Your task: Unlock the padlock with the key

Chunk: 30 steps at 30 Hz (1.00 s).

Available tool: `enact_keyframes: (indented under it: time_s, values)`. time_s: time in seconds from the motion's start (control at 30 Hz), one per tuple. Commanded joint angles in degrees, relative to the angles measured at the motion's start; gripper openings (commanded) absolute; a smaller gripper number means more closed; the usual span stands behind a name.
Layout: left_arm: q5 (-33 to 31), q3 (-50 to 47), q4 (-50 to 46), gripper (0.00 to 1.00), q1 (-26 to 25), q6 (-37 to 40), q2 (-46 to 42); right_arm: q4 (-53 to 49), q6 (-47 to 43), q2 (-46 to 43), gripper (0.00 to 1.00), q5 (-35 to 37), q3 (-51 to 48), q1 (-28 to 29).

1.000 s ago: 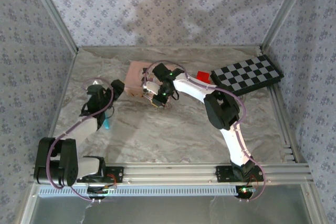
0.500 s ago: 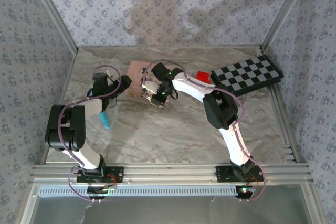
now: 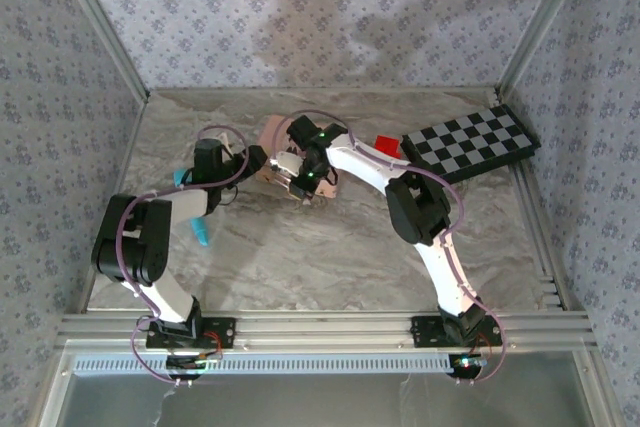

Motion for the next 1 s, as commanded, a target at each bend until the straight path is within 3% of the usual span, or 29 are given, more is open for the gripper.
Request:
enact_keyframes:
  time_s: [0.0,0.2,0.4,0.7,0.83,0.97]
  values:
    - [4.0,-0.9,0.8,0.67,-1.8,-1.5,-0.8,3.1,-0.1,-0.4,0.00,-2.0,2.0,0.1]
    - [-0.1,0.3,-4.6,0.73,-1.7,-0.7,-2.6,6.7,0.1,-4.1,0.00,-6.3,-4.4,-0.6]
    - [-1.2,-0.5,-7.2,0.79,0.2,-2.6,-4.6,8.9,-1.3,-7.2,0.00,-5.5,-11.9,-1.0]
    - [-1.6,-4.1,-17.8,0.83,1.8,-2.8,-18.2,10.8,-2.4,-7.5,0.00,-3.1,-13.9,-0.8]
    - [-1.2,-9.1,-17.1,0.76,0.0,-6.8,-23.9,10.4,-2.3,-6.9,0.00,-4.8,-12.4,-1.1]
    - [-6.8,-12.4,-14.9,0.69,-5.8,-9.3,-26.3,10.4,-2.1,-6.8,0.00,-6.3,-12.4,-1.4]
